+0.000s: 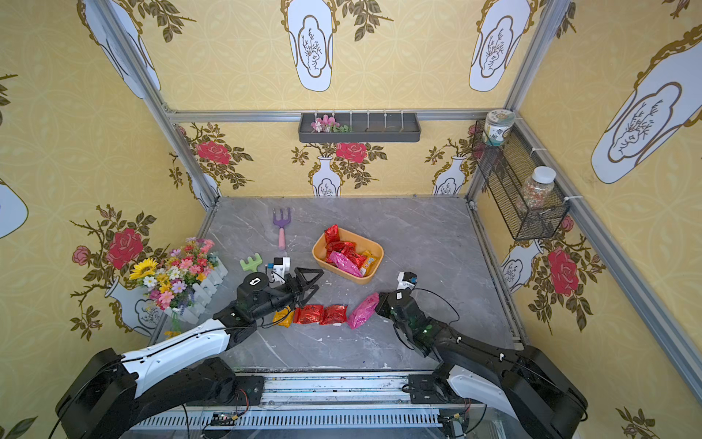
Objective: Take the tea bags out of the storage box
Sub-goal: Place the tea bag at the center of the board, then pick up the tea bag from the storage box.
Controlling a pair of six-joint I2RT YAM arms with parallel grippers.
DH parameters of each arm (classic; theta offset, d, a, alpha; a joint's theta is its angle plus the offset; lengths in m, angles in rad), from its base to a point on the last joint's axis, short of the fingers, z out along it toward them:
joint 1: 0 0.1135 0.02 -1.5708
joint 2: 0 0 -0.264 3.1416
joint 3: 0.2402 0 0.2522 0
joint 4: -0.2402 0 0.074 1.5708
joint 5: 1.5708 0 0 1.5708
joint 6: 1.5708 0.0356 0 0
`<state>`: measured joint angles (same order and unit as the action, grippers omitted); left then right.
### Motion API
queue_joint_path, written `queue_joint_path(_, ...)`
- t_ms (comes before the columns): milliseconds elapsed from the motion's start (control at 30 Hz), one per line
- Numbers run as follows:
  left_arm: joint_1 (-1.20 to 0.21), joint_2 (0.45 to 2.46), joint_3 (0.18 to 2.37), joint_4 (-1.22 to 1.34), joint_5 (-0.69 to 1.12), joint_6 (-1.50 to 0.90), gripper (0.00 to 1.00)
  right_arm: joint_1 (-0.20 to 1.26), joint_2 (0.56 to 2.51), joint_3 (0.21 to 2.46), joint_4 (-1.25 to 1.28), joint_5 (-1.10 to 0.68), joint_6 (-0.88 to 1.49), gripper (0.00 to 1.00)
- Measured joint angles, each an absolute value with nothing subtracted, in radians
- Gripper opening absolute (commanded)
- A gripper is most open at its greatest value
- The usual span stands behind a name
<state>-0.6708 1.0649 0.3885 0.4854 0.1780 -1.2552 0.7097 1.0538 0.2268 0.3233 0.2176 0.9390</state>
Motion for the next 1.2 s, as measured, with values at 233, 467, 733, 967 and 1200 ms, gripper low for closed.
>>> queue_joint_path(233, -0.671, 1.061, 0.382, 0.485, 0.176, -1.257, 0.88, 0.767, 1.153, 0.217, 0.426, 0.267, 0.95, 0.15)
queue_joint_path(467, -0.671, 1.069, 0.381, 0.49, 0.177, -1.257, 0.88, 0.785, 1.085, 0.203, 0.387, 0.326, 0.965, 0.61)
queue_joint_path(733, -0.671, 1.07, 0.381, 0.492, 0.178, -1.252, 0.88, 0.784, 0.85, 0.305, 0.139, 0.392, 0.898, 0.77)
queue_joint_path(967, -0.67, 1.065, 0.373, 0.472, 0.152, -1.247, 0.87, 0.759, 1.036, 0.629, -0.104, 0.4, 0.713, 0.79)
queue_joint_path(1200, -0.668, 0.965, 0.319, 0.408, 0.109, -1.245, 0.86, 0.744, 1.345, 0.978, -0.263, 0.291, 0.474, 0.64)
